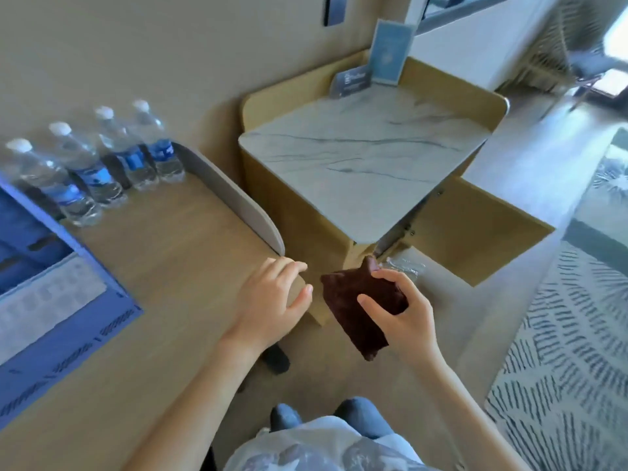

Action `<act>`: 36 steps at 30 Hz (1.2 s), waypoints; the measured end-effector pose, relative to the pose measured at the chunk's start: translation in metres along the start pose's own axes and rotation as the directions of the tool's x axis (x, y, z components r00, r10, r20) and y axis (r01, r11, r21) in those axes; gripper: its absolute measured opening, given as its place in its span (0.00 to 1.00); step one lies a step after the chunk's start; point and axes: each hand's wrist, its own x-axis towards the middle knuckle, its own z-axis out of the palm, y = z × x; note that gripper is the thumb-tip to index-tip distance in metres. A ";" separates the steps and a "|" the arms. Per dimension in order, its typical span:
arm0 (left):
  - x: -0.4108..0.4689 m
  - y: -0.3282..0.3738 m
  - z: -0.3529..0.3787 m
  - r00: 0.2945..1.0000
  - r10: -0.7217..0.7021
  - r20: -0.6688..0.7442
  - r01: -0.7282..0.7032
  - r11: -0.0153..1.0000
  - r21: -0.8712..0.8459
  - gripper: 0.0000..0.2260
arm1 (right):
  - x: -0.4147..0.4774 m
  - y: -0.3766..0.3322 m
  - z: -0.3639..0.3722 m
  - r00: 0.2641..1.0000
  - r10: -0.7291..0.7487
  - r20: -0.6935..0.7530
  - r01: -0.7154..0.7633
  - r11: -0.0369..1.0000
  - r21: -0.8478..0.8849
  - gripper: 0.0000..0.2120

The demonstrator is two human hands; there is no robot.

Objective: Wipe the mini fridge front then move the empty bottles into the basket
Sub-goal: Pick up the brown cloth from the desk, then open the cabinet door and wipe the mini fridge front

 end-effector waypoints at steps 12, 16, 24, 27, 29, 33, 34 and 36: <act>0.045 0.192 0.148 0.849 0.445 0.286 -0.420 0.896 -0.146 0.17 | -0.098 0.080 -0.217 0.824 0.133 -0.550 -0.206 0.976 -0.073 0.18; 0.045 0.245 0.187 0.755 0.557 0.346 -0.517 0.830 -0.209 0.16 | -0.133 0.096 -0.263 0.756 0.153 -0.637 -0.309 0.941 -0.141 0.18; 0.071 0.313 0.235 0.646 0.659 0.385 -0.613 0.749 -0.253 0.14 | -0.144 0.109 -0.317 0.627 0.256 -0.736 -0.361 0.932 0.017 0.17; 0.091 0.333 0.257 0.628 0.670 0.395 -0.618 0.739 -0.270 0.14 | -0.129 0.120 -0.334 0.595 0.306 -0.743 -0.368 0.926 0.086 0.16; 0.107 0.346 0.276 0.619 0.673 0.404 -0.620 0.735 -0.274 0.15 | -0.111 0.130 -0.350 0.578 0.338 -0.743 -0.383 0.916 0.119 0.16; 0.153 0.374 0.320 0.613 0.666 0.425 -0.618 0.739 -0.267 0.17 | -0.059 0.157 -0.394 0.589 0.350 -0.729 -0.423 0.902 0.092 0.16; 0.168 0.382 0.332 0.614 0.665 0.424 -0.617 0.740 -0.267 0.18 | -0.042 0.164 -0.407 0.593 0.344 -0.728 -0.427 0.901 0.078 0.16; 0.202 0.402 0.356 0.616 0.664 0.424 -0.613 0.742 -0.271 0.18 | -0.006 0.177 -0.436 0.604 0.331 -0.725 -0.433 0.900 0.050 0.16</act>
